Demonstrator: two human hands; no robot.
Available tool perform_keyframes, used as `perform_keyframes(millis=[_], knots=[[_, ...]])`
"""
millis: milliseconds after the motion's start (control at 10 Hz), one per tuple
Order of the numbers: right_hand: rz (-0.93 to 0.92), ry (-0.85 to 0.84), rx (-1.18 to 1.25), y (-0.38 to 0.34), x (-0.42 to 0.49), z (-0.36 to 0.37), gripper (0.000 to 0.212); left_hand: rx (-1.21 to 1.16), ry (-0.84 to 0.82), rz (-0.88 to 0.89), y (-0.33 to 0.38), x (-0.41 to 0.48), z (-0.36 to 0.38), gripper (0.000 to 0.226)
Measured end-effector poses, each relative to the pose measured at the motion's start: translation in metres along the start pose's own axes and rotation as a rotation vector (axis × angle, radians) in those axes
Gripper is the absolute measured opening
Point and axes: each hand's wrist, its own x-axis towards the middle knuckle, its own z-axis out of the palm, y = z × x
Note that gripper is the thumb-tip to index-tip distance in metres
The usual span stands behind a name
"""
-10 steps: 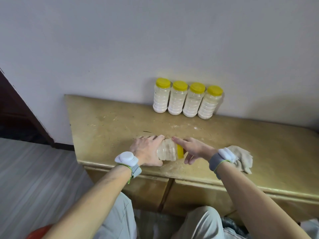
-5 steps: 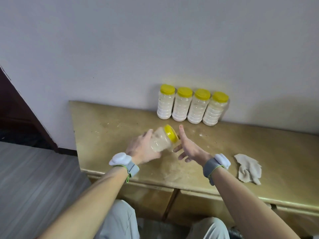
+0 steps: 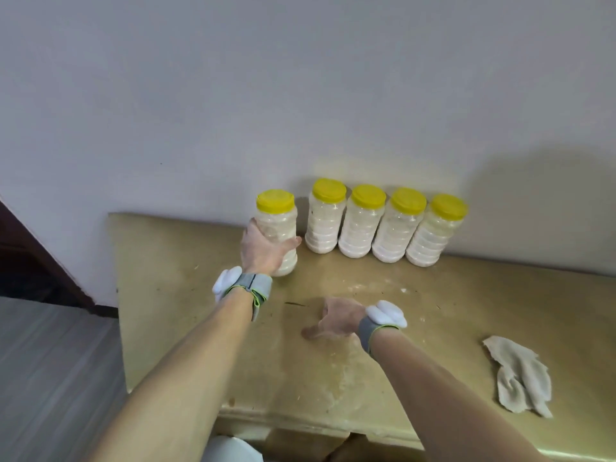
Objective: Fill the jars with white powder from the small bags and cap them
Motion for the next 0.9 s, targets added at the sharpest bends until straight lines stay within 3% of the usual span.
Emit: perform_keyframes(millis=[100,200,600,900], knots=[[-0.008,-0.048,-0.089,-0.005,0.008,-0.005,0.076,-0.012,-0.002,-0.012,-0.006,0.014,0.017,0.076],[-0.003,-0.054,-0.154,-0.007,0.008,-0.009,0.081,0.001,0.005,0.036,-0.010,0.023,0.031,0.070],[0.014,-0.030,-0.023,-0.004,-0.007,-0.009,0.078,0.235,0.007,0.048,-0.018,0.033,0.056,0.061],[-0.014,-0.003,-0.016,-0.019,-0.020,-0.002,0.091,0.481,-0.114,0.047,-0.030,0.001,0.020,0.030]])
